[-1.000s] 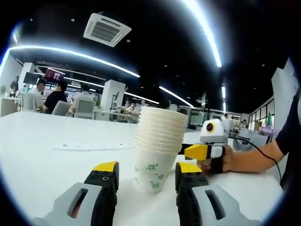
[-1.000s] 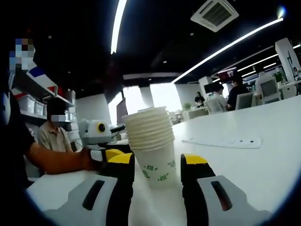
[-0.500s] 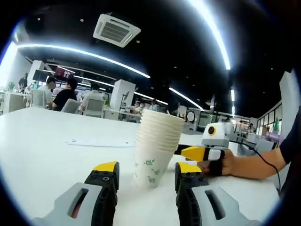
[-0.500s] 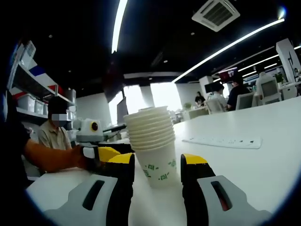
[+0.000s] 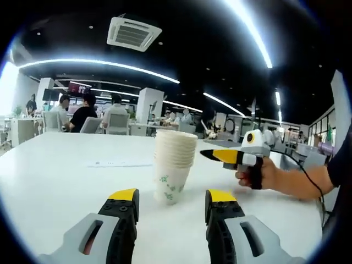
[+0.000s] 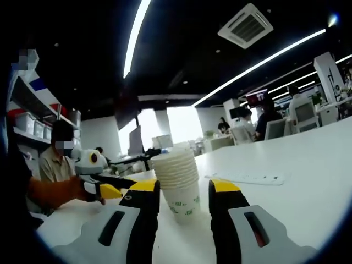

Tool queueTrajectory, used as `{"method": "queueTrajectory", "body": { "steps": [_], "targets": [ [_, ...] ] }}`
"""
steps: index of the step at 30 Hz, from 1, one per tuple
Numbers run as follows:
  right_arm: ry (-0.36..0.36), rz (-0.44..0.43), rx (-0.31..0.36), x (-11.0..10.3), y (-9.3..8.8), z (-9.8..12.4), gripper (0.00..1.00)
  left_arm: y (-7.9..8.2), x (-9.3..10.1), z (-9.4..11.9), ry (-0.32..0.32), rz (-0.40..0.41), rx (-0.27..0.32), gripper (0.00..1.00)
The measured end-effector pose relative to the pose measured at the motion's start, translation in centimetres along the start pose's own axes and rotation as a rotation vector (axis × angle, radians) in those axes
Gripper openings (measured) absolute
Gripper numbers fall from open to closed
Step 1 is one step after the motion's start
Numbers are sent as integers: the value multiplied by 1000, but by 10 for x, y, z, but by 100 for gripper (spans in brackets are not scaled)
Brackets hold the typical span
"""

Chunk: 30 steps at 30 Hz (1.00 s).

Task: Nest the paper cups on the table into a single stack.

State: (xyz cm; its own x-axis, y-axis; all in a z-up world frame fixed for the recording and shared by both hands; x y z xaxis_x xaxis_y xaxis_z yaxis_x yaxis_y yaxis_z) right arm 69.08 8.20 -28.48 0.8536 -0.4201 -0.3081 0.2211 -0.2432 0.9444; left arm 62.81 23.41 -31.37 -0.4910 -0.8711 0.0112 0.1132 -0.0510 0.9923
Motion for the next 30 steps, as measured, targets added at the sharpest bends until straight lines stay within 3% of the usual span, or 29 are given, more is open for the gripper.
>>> {"method": "queueTrajectory", "body": {
  "steps": [6,14,19,30],
  "targets": [
    [-17,13,12,-16,7,27,36,3,11,18,-8,-11,5,52],
    [-30,92,-39,-43,6,52,36,5,23,36,-7,-34,-1,54],
    [-50,134,-100,-56,-5,65,36,0,29,47,15,-80,-45,53],
    [-66,215,-151,-79,-20,101,36,-7,50,70,-18,-136,-81,54]
  ]
}}
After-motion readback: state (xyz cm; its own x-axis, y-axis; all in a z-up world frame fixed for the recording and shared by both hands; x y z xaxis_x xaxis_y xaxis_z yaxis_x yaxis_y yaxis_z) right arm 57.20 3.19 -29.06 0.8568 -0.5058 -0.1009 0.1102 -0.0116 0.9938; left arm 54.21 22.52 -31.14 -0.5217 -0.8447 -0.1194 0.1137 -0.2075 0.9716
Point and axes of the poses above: the point that each gripper's makers call its tool centre point, and the gripper's own axes: z roughly backward along the fingers, x roughly to its right, y roughly out of its top, the point moved 1 cm from there along z, roughly backward along the fingers, and after that the axes turned 6 degrees about -z, right-handed, at the moved point
